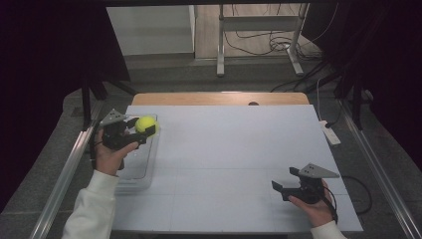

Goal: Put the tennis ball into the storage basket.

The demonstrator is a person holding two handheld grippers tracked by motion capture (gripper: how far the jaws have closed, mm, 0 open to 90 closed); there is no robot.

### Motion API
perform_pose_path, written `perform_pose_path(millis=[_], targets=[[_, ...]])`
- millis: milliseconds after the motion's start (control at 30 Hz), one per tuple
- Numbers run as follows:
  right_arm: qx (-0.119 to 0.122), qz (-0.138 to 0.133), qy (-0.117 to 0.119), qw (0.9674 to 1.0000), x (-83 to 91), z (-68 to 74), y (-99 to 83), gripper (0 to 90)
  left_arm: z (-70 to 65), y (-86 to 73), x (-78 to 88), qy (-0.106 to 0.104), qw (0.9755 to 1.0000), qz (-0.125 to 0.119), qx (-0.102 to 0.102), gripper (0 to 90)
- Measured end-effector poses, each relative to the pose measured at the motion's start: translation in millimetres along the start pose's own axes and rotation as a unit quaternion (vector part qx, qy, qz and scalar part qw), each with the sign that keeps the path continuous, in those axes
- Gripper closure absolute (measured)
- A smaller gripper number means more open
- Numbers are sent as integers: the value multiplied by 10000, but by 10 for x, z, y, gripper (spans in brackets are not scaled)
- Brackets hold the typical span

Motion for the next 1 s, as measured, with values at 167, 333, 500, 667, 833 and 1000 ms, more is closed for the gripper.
perform_pose_path(millis=[167,333,500,667,833,1000], targets=[[-2,3,-4,10000,-3,-2,-1,112,69,-9,-14,94,9999,47,17,261],[-4,3,-5,10000,-4,-1,-3,112,170,-37,-16,232,9997,96,82,261],[-5,14,-9,10000,-5,-3,-2,112,236,-50,-27,332,9993,144,106,261],[-10,17,8,10000,-13,-1,-4,112,294,-65,-58,445,9987,203,115,261],[-20,23,-2,10000,-12,-2,-6,112,362,-75,-80,569,9979,268,147,261],[-17,26,0,10000,-15,-3,-7,112,423,-73,-106,672,9970,339,155,261]])
Point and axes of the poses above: each handheld gripper's, and its own axes: x roughly backward along the jaws, y roughly out of its top, z roughly to its left, the point moved 3 cm from there along -x, roughly forward along the jaws, and after that the axes turned 12 degrees about -z, right-handed, at the moved point
